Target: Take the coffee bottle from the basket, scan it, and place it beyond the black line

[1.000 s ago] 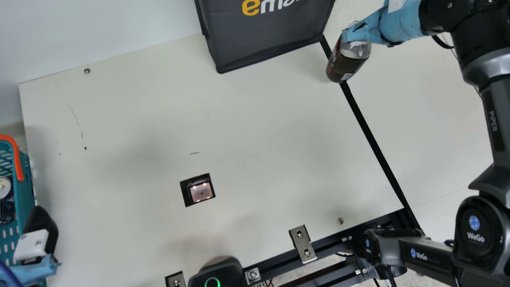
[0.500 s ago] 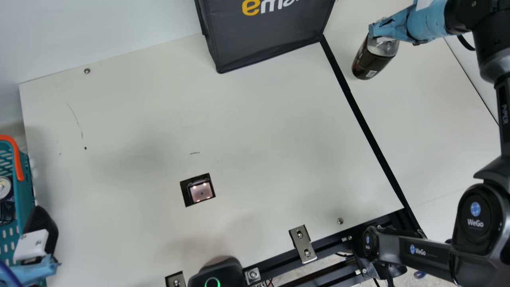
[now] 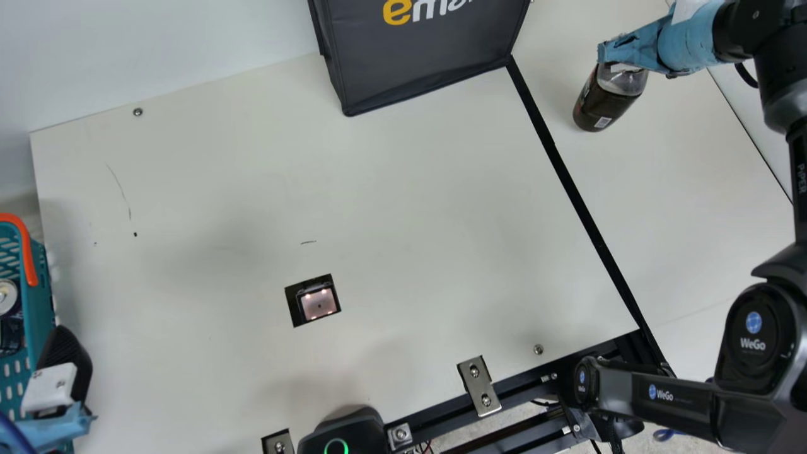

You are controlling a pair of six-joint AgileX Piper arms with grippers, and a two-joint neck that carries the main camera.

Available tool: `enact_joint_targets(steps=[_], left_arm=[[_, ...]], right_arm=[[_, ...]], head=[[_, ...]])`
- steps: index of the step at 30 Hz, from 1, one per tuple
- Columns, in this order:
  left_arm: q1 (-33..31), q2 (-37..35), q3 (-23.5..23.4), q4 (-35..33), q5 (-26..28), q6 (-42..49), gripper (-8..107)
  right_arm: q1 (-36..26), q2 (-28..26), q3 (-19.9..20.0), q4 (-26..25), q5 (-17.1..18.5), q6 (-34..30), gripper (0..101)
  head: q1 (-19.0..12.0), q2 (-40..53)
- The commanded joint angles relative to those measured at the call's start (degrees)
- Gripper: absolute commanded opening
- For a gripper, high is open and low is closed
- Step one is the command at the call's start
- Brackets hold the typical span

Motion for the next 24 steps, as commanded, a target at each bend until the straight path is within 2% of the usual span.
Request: enact_joint_targets(steps=[1,17,24], left_arm=[[0.0,0.0,0.0,0.0,0.0,0.0,90],[0.0,0.0,0.0,0.0,0.0,0.0,90],[0.0,0.0,0.0,0.0,0.0,0.0,90]], right_arm=[[-0.2,0.04,0.22,0.09,-0.15,0.0,0],[-0.96,-0.15,3.22,0.73,-2.49,-0.15,0],[-0.89,-0.38,4.26,0.95,-3.34,-0.11,21]], head=[[-0.96,-0.13],[-0.96,-0.13],[-0.96,-0.13]])
